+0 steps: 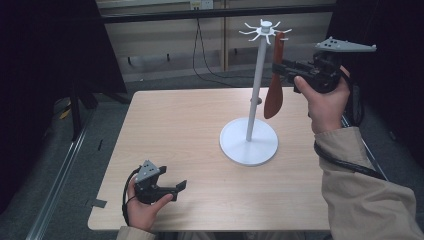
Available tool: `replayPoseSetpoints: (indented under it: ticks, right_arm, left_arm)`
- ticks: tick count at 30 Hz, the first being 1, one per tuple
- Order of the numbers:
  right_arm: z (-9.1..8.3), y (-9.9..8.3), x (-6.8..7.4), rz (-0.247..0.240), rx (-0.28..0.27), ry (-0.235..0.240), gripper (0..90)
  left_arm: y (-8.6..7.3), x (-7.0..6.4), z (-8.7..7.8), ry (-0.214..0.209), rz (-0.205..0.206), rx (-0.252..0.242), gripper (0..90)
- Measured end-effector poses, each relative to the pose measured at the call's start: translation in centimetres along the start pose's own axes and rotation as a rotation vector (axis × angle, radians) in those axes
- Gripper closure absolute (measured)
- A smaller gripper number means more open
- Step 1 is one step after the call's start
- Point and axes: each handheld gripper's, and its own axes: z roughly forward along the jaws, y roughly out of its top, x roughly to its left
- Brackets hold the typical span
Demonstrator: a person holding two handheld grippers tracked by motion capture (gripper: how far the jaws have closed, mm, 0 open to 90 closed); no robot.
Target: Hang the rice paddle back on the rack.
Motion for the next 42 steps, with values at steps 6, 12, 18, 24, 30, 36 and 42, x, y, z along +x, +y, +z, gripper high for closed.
replayPoseSetpoints:
  ticks: [6,12,18,24,30,36,42]
  right_arm:
    - [-0.3,-0.4,0.0,-0.004,0.003,0.000,62.3]
    - [-0.9,-0.8,0.2,-0.012,0.015,-0.009,51.6]
    - [-1.5,-1.4,0.3,-0.008,0.031,-0.014,42.6]
    - [-1.6,-2.4,0.6,-0.005,0.060,-0.011,35.0]
    - [-1.7,-3.4,1.0,-0.008,0.080,-0.013,28.6]
    - [-1.6,-4.7,1.3,-0.003,0.091,0.000,22.1]
    - [-1.6,-6.0,1.5,-0.003,0.097,-0.002,16.0]
  left_arm:
    - [0.1,-0.1,-0.1,0.003,0.003,-0.003,7.8]
    - [0.2,-0.2,0.1,-0.004,0.011,0.001,7.8]
    - [0.4,-0.4,0.4,-0.012,0.014,0.000,7.8]
    - [0.4,-0.4,0.3,-0.010,0.016,-0.004,7.8]
    - [0.4,-0.4,0.2,-0.010,0.020,0.000,7.8]
    - [0.4,-0.3,0.2,-0.008,0.020,0.000,7.8]
    - [0.3,-0.4,0.2,-0.012,0.019,0.004,7.8]
